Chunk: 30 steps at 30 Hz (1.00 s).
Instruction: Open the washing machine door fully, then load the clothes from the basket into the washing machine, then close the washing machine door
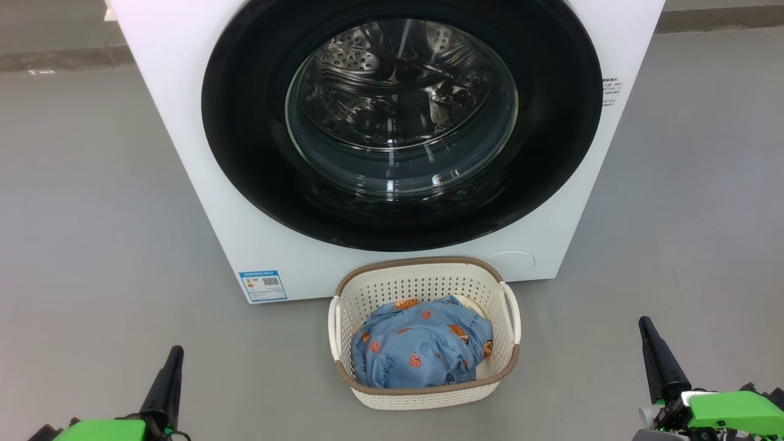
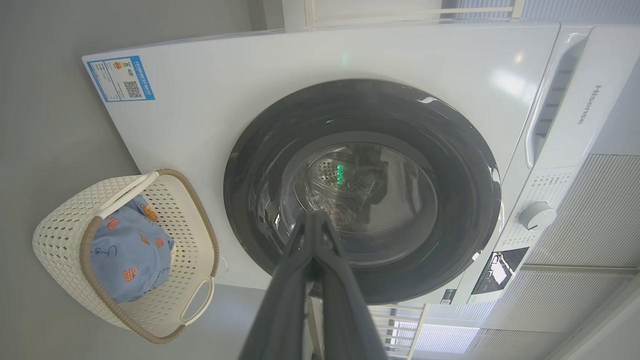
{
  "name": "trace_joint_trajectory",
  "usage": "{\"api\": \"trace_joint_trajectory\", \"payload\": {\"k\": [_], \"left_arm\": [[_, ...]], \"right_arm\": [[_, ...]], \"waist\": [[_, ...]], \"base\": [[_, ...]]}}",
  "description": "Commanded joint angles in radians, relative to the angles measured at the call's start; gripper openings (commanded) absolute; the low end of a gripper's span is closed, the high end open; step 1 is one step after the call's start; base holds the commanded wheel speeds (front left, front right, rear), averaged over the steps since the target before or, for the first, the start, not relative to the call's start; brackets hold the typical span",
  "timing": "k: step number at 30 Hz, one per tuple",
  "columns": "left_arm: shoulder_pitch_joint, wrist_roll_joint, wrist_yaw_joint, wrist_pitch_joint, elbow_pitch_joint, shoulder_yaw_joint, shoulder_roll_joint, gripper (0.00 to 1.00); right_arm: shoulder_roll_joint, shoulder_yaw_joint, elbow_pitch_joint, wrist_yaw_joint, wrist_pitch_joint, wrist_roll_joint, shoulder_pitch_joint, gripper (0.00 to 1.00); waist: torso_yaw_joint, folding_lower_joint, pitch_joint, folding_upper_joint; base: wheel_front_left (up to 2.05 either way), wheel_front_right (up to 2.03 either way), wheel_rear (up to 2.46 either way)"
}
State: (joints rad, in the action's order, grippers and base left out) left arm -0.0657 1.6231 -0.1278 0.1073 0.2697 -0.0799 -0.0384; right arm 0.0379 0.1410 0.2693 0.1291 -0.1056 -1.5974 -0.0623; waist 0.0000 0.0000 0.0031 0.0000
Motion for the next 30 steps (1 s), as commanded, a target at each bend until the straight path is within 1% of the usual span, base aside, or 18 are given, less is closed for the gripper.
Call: {"api": "trace_joint_trajectory", "payload": {"k": [1,13,14,17,22,25,28,30], "left_arm": [[-0.042,-0.014,-0.003,0.006,-0.025,-0.034,-0.012,0.00],[-0.042,-0.014,-0.003,0.006,-0.025,-0.034,-0.012,0.00],[0.000,0.000,0.000,0.000,0.000,0.000,0.000,1.00],[0.008,0.002,0.000,-0.001,0.016,0.003,0.003,1.00],[0.052,0.001,0.000,-0.003,0.064,0.010,0.027,1.00],[0.048,-0.002,0.000,-0.011,0.058,0.014,0.026,1.00],[0.047,-0.005,0.000,-0.020,0.053,0.019,0.025,1.00],[0.048,-0.008,0.000,-0.026,0.049,0.022,0.024,1.00]], "right_arm": [[0.012,-0.028,-0.025,0.002,-0.007,-0.012,-0.046,0.00],[0.012,-0.028,-0.025,0.002,-0.007,-0.012,-0.046,0.00],[0.000,0.000,0.000,0.000,0.000,0.000,0.000,1.00],[-0.004,0.001,0.017,0.000,0.001,0.000,0.006,1.00],[-0.011,0.000,0.070,0.000,0.004,0.001,0.042,1.00],[-0.011,-0.004,0.061,0.000,0.012,0.005,0.040,1.00],[-0.010,-0.007,0.053,0.000,0.021,0.010,0.040,1.00],[-0.010,-0.009,0.047,0.000,0.027,0.015,0.042,1.00]], "waist": [[0.000,0.0000,0.000,0.0000],[0.000,0.0000,0.000,0.0000],[0.000,0.0000,0.000,0.0000],[0.000,0.0000,0.000,0.0000],[0.000,0.0000,0.001,0.0000],[0.000,0.0006,0.004,0.0000],[0.000,0.0023,0.000,0.0000],[0.000,0.0014,0.000,0.0000]], "base": [[0.00,0.00,0.00],[0.00,0.00,0.00],[0.00,0.00,0.00],[0.00,0.00,0.00],[0.00,0.00,0.00],[0.00,0.00,0.00],[0.00,0.00,0.00],[0.00,0.00,0.00]]}}
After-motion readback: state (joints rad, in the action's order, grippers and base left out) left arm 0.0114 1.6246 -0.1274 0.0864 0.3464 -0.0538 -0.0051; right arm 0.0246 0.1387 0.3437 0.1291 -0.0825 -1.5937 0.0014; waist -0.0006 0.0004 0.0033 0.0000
